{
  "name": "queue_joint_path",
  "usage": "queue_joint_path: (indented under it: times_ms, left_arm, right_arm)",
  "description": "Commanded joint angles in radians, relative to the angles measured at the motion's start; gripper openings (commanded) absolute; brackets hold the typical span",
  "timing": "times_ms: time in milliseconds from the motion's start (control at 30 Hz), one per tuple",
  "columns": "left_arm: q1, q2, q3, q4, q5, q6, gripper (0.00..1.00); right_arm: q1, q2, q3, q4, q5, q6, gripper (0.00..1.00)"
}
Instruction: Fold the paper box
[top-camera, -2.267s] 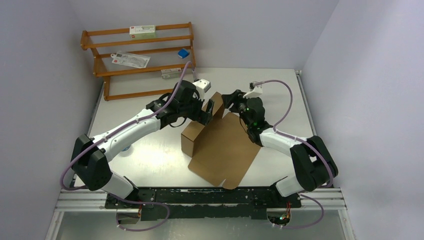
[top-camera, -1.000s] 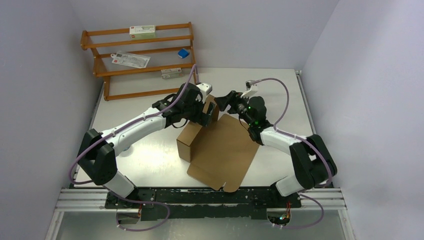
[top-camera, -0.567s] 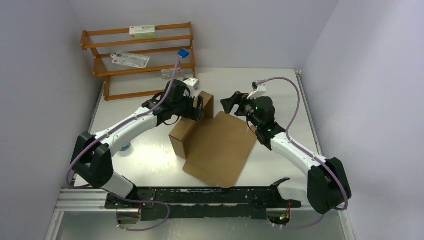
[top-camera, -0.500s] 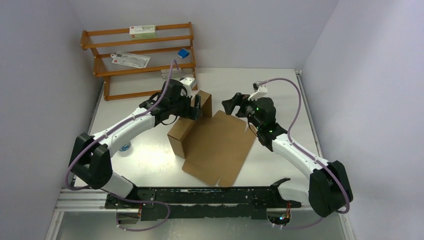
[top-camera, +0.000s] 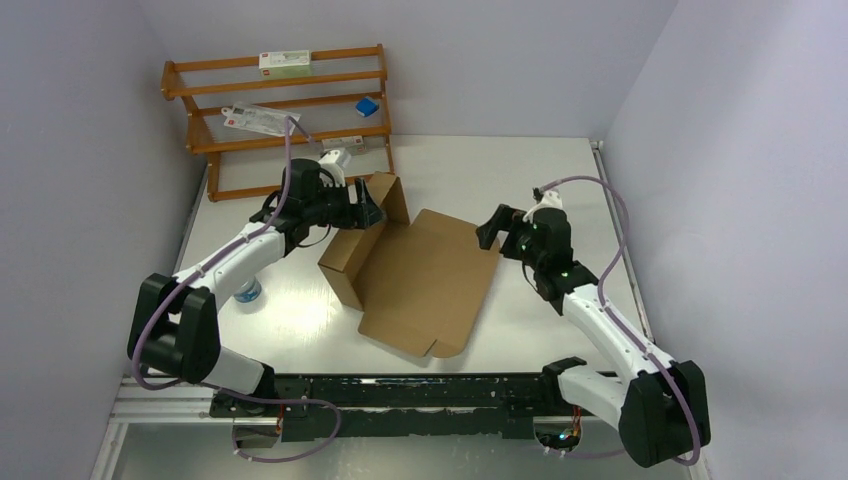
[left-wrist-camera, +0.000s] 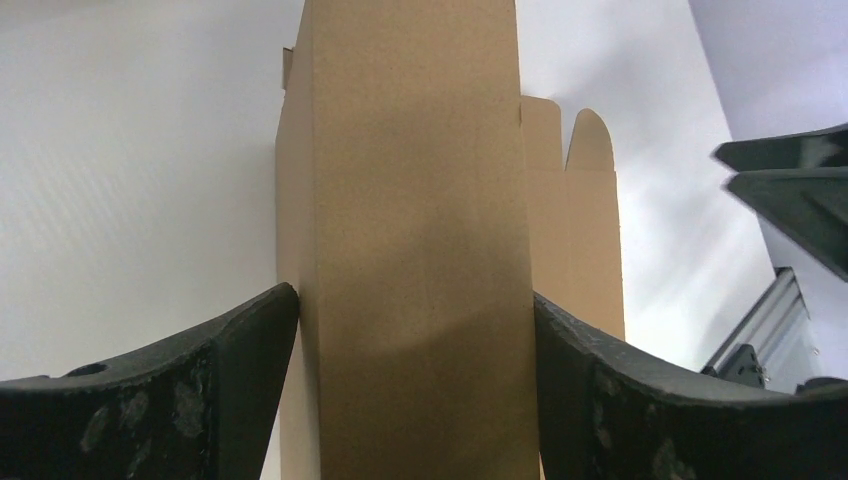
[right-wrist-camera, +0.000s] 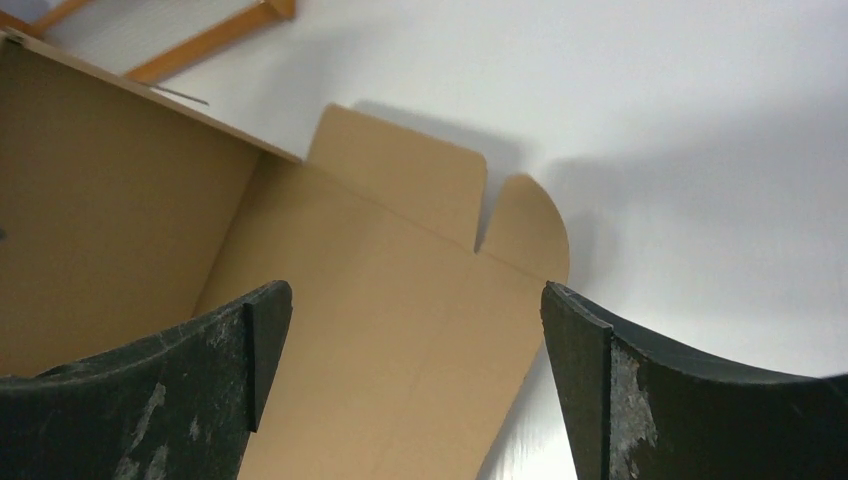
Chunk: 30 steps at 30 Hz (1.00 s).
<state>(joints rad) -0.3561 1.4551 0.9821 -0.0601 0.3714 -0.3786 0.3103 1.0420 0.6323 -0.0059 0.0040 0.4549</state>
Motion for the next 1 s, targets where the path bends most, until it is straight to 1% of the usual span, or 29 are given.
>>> queue_joint_path:
  times_ms: [0,67,133,300,500,633,700,733,833,967]
  left_arm:
    - [0.020,-0.012,-0.022,0.105,0.107,-0.043,0.82]
    - [0.023,-0.015,-0.024,0.103,0.111,-0.045,0.82]
    - [0.023,-0.013,-0.023,0.099,0.108,-0.042,0.83]
    - [0.025,0.003,-0.029,0.112,0.124,-0.049,0.82]
    - [0.025,0.021,-0.023,0.107,0.128,-0.047,0.82]
    - [0.025,0.024,-0.028,0.111,0.127,-0.049,0.82]
    - [0.025,0.024,-0.029,0.110,0.129,-0.049,0.82]
    - [0.025,0.024,-0.032,0.113,0.130,-0.051,0.82]
    - [0.025,0.024,-0.033,0.111,0.126,-0.050,0.82]
    - [0.025,0.029,-0.038,0.123,0.134,-0.056,0.82]
  right_arm:
    - [-0.070,0.025,-0.083,-0.010,-0.166,0.118,1.00]
    - [-0.097,0.048,-0.121,0.048,-0.242,0.161,0.99]
    - [-0.106,0.068,-0.144,0.087,-0.275,0.193,0.98]
    - [-0.114,0.098,-0.200,0.115,-0.271,0.243,0.94]
    - [-0.119,0.017,-0.219,0.040,-0.196,0.203,0.92]
    - [-0.123,0.009,-0.239,0.031,-0.225,0.217,0.91]
    - [-0.123,0.014,-0.268,0.060,-0.243,0.240,0.90]
    - [-0.123,0.014,-0.280,0.085,-0.260,0.250,0.89]
    - [-0.123,0.018,-0.295,0.144,-0.312,0.272,0.81]
    - [-0.121,0.037,-0.300,0.175,-0.342,0.286,0.68]
